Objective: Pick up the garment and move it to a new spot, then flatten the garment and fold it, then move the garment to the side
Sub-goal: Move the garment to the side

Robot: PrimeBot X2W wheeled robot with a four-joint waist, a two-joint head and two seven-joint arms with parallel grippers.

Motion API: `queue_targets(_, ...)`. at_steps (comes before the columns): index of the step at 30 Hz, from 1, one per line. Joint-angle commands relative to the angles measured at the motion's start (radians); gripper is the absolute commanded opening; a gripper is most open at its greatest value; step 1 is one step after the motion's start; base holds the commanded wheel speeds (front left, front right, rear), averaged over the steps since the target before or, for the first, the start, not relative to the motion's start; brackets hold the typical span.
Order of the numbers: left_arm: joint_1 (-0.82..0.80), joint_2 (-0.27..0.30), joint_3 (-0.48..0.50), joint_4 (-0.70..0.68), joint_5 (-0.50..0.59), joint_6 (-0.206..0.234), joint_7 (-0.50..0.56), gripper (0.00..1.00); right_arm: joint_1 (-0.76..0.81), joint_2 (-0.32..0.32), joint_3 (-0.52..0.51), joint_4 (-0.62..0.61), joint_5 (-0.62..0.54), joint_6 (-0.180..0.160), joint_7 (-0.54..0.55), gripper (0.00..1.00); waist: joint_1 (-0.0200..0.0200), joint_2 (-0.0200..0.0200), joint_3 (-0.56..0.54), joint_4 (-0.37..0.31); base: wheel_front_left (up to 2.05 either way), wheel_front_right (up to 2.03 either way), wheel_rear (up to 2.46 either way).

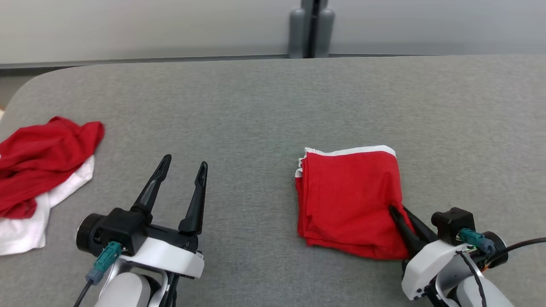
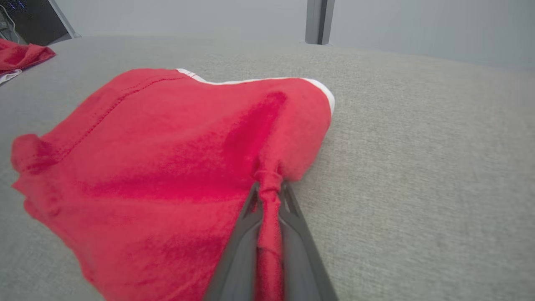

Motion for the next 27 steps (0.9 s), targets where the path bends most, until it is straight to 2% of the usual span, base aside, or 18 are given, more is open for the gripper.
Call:
queue_targets(1, -0.012, 0.008, 0.001, -0.008, 0.009, 0.002, 0.002, 1.0, -0.003, -0.015, 0.007, -0.009, 0.005, 0.0, 0.008, 0.0, 0.0, 0.0, 0.006, -0.095, 0.0, 0.0, 0.0)
queue_targets(5, -0.039, 0.021, -0.01, -0.047, 0.02, -0.003, 0.021, 1.0, -0.056, -0.064, 0.054, -0.031, 0.025, 0.0, 0.007, 0.0, 0.0, 0.0, 0.055, -0.19, 0.0, 0.0, 0.0)
queue_targets(9, -0.083, 0.036, -0.022, -0.085, 0.032, -0.018, 0.039, 1.0, -0.148, -0.127, 0.101, -0.019, 0.028, 0.0, 0.005, 0.0, 0.0, 0.0, 0.127, -0.233, 0.0, 0.0, 0.0)
queue_targets(12, -0.123, 0.044, -0.031, -0.123, 0.041, -0.029, 0.053, 1.0, -0.23, -0.207, 0.104, 0.011, 0.033, -0.001, 0.006, 0.0, 0.0, 0.0, 0.197, -0.249, 0.0, 0.0, 0.0)
queue_targets(20, -0.237, 0.052, -0.065, -0.186, 0.06, -0.074, 0.069, 1.0, -0.349, -0.469, -0.015, 0.085, 0.029, -0.001, 0.019, 0.0, 0.0, 0.0, 0.352, -0.238, 0.0, 0.0, 0.0)
queue_targets(23, -0.268, 0.053, -0.075, -0.201, 0.069, -0.081, 0.075, 1.0, -0.363, -0.534, -0.074, 0.104, 0.014, -0.001, 0.034, 0.0, 0.0, 0.0, 0.387, -0.233, 0.0, 0.0, 0.0)
queue_targets(27, -0.298, 0.052, -0.089, -0.218, 0.077, -0.089, 0.078, 1.0, -0.387, -0.57, -0.15, 0.127, -0.014, -0.001, 0.043, 0.0, 0.0, 0.0, 0.419, -0.226, 0.0, 0.0, 0.0)
